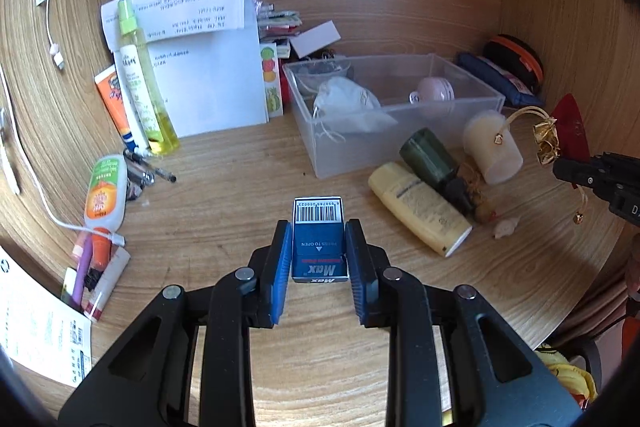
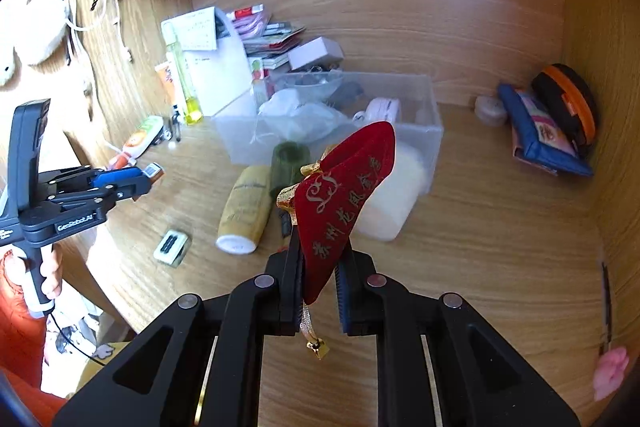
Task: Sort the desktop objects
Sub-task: 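Carry the red pouch and blue box over the clear bin with both tools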
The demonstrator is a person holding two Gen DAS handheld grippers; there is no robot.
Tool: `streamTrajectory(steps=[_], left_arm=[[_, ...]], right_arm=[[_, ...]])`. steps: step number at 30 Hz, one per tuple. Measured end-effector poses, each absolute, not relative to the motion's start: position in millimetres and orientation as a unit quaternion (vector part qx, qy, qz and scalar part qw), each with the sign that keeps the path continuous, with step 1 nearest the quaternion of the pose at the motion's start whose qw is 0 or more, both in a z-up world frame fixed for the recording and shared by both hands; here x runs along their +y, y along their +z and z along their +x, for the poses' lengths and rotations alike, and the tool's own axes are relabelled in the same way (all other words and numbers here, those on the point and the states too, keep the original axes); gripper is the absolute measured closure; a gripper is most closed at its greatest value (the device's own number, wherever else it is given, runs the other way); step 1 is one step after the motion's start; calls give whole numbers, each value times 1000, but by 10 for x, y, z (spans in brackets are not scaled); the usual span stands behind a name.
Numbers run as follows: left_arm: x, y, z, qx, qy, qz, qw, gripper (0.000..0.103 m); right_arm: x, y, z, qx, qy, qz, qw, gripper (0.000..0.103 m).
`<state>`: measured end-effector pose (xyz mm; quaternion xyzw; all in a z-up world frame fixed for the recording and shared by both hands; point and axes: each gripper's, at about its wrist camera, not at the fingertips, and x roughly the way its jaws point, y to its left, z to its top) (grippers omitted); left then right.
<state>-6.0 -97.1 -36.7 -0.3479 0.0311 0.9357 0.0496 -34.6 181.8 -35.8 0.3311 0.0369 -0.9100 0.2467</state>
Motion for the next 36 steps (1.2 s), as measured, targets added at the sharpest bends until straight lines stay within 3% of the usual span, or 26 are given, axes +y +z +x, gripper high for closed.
streamTrajectory(steps=[23, 36], left_arm=[[-678, 423, -929, 10, 955, -280, 98, 77], [-413, 270, -1695, 2, 938, -318, 135, 77]], right_arm=[[1646, 351, -1132, 74, -925, 260, 266, 91], [1328, 186, -1801, 89, -911, 289, 280, 91]])
